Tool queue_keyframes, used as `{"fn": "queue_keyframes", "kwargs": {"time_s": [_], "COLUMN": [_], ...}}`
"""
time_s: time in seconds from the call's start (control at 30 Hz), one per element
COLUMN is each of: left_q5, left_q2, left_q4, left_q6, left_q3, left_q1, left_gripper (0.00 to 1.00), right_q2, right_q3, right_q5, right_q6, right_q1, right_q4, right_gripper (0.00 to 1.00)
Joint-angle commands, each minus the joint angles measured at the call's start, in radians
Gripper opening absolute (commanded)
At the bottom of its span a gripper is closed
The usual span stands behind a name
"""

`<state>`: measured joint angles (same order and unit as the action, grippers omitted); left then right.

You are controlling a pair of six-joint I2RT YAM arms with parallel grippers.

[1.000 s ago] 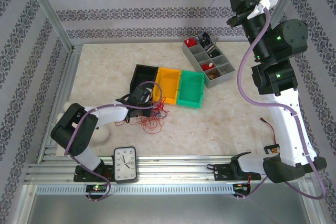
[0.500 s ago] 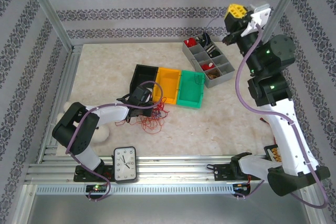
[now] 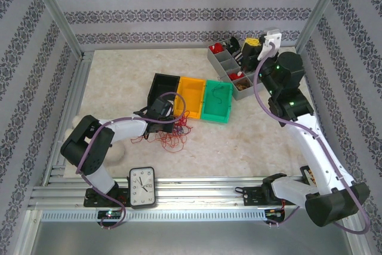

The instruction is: Untangle the cables

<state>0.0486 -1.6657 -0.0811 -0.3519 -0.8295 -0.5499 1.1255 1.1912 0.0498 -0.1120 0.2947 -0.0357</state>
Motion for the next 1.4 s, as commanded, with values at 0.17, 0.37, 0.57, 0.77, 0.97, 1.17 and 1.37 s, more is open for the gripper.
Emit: {"fn": "queue_keyframes", "kwargs": {"time_s": [0.17, 0.37, 0.57, 0.77, 0.97, 1.17, 1.37], "left_q5": [-0.009, -0.007, -0.006, -0.008, -0.005, -0.004, -0.01], "left_q2": [0.01, 0.012, 0.02, 0.024, 0.007, -0.002, 0.004], "left_q4": [0.003, -0.001, -0.005, -0.008, -0.008, -0.007, -0.005], "left_q6": [0.0, 0.002, 0.01, 0.011, 0.011, 0.01, 0.007], "left_q3": [0.013, 0.014, 0.016, 0.02, 0.014, 0.009, 0.017], "left_q1": [-0.01, -0.01, -0.011, -0.01, -0.01, -0.01, -0.01], "left_gripper": [0.0, 0.0, 0.0, 0.0, 0.0, 0.0, 0.0], "right_q2": [0.049, 0.146, 0.256, 0.262, 0.216, 0.237, 0.318], "right_q3": [-0.165, -0.263, -0.277, -0.254, -0.263, -0.244, -0.218], "right_q5": [-0.11, -0.168, -0.347, -0.428, -0.417, -0.358, -0.32], "right_q6": [-0.042, -0.097, -0.132, -0.163, -0.162, -0.118, -0.108], "right_q1": [0.052, 0.102, 0.11, 0.02, -0.067, -0.039, 0.034], "right_q4": [0.002, 0.007, 0.024, 0.052, 0.052, 0.051, 0.043], "right_gripper": [0.0, 0.0, 0.0, 0.0, 0.0, 0.0, 0.0]}}
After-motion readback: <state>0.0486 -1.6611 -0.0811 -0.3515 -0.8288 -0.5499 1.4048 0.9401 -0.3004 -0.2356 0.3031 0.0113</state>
